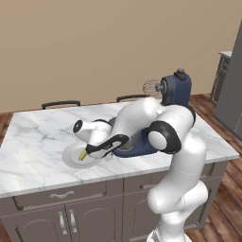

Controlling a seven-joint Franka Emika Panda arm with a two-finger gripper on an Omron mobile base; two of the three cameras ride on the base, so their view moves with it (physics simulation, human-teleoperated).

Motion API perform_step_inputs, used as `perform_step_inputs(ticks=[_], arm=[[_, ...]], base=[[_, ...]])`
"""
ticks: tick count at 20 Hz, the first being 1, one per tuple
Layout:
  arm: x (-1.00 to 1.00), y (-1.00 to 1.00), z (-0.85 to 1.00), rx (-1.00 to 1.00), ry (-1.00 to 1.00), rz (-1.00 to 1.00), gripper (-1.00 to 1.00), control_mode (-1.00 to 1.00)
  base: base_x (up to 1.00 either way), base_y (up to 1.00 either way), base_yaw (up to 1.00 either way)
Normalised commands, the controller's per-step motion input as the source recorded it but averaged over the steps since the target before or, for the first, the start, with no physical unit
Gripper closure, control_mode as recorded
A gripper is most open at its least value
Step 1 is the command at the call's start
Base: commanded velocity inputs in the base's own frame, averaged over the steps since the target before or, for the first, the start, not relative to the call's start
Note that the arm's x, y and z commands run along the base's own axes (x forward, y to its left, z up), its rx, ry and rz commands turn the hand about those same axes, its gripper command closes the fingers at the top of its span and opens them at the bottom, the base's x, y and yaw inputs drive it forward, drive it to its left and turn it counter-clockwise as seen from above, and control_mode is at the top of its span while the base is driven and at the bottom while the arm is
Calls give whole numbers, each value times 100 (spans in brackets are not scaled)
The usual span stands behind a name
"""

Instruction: Add butter and sugar cubes to the stand mixer bowl and then turn on the stand mixer to begin making frosting.

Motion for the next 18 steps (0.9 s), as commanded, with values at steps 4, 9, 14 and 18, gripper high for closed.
perform_step_inputs(ticks=[4,9,14,18], arm=[[16,0,-15,-2,1,0,-100,-100],[14,1,-13,0,1,0,-100,-100],[20,15,-8,0,1,0,-100,-100],[23,17,-9,0,2,0,-100,-100]], base=[[0,0,0],[0,0,0],[0,0,0],[0,0,0]])
